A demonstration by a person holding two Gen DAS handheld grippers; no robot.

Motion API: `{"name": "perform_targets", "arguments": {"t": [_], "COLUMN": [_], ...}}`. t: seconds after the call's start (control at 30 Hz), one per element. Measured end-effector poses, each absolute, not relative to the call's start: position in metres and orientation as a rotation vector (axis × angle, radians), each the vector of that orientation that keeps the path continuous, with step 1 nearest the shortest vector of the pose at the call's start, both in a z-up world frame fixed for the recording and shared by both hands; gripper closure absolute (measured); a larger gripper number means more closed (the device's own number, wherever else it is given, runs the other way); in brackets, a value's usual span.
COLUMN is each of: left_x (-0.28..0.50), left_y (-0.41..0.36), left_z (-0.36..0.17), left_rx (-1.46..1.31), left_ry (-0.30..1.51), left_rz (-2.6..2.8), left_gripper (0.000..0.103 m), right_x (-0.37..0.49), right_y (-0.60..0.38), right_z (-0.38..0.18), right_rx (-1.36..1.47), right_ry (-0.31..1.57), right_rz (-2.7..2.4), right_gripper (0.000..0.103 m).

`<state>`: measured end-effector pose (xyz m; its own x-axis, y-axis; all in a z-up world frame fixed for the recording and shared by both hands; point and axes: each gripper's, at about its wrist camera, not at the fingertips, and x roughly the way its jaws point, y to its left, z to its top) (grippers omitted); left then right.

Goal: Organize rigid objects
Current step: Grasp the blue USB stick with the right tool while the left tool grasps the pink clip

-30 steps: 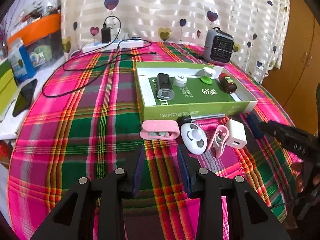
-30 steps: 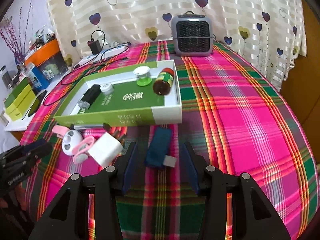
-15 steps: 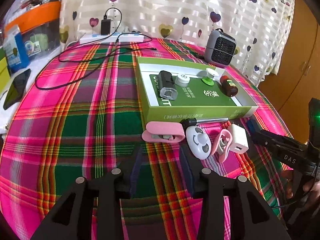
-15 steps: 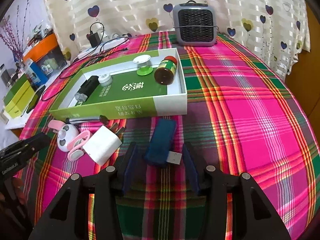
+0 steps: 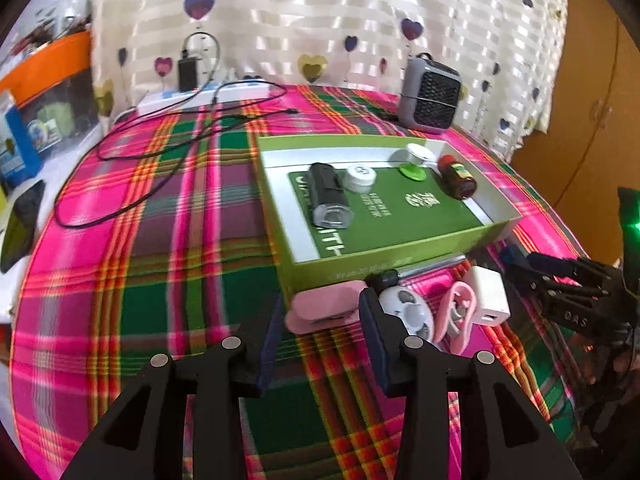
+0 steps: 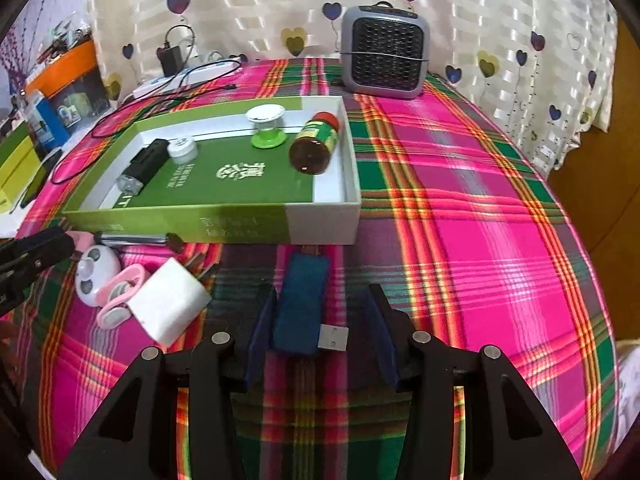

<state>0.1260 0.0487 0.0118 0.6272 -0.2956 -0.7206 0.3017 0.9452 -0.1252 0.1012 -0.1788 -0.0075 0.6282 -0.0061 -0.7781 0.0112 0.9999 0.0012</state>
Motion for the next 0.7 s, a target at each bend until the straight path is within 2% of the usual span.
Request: {"name": "perform_targets", "arguments": {"t": [0.33, 0.7], "left_x": [0.124, 0.107], "left_y": [0.052, 0.044], "left_z": [0.007, 0.01], "left_rx": [-0.077, -0.048], "left_ry": [0.86, 0.863], "left_rz": [-0.439, -0.478], "left_gripper": [0.065, 0.065], "right_x": [0.099, 0.093], "right_y": [-0.189, -0.201], "right_z": [-0.007, -0.007], "right_rx": [0.022, 0.025], "right_ry": [0.892, 0.891], "right_rz": [-0.041, -0.066], "right_gripper": [0.056, 0.056]}}
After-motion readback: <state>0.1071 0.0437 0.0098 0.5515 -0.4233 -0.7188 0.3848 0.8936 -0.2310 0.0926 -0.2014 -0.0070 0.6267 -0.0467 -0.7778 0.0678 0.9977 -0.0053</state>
